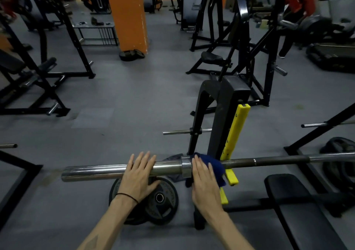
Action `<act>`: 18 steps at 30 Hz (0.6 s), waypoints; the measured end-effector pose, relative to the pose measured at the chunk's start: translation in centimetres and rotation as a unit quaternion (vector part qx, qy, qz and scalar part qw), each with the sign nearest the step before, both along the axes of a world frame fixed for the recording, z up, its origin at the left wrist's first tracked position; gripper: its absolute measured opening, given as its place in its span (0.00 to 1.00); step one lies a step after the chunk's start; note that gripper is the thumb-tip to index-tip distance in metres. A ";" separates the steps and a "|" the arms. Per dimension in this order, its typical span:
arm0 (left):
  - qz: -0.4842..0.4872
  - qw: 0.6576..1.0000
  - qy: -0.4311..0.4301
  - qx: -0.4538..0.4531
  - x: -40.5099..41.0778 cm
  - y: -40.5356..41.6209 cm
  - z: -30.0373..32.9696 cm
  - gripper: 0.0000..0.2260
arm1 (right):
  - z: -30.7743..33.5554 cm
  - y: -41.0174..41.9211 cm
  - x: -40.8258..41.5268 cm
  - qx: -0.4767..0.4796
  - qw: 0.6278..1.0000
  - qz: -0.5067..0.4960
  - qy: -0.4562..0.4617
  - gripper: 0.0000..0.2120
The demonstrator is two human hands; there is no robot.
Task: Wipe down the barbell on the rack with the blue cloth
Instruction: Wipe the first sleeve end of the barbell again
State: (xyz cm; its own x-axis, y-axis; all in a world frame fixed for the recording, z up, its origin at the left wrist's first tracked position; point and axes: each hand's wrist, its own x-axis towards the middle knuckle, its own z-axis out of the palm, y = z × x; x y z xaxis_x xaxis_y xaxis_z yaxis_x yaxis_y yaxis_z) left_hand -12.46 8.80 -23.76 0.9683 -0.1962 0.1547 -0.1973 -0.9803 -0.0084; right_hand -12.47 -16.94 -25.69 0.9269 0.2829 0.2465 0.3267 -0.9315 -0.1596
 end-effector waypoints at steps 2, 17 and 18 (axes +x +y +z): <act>0.019 1.000 0.016 -0.006 -0.8 0.8 0.3 0.39 | 0.4 -1.4 0.6 -0.022 0.999 0.022 -0.024 0.48; 0.020 1.000 -0.014 -0.001 -2.0 3.5 -1.1 0.37 | -0.3 0.8 0.2 -0.005 0.994 -0.095 -0.046 0.46; 0.021 1.000 -0.023 0.000 -2.0 3.5 -1.4 0.36 | -0.9 1.1 0.1 -0.012 0.996 -0.054 -0.068 0.46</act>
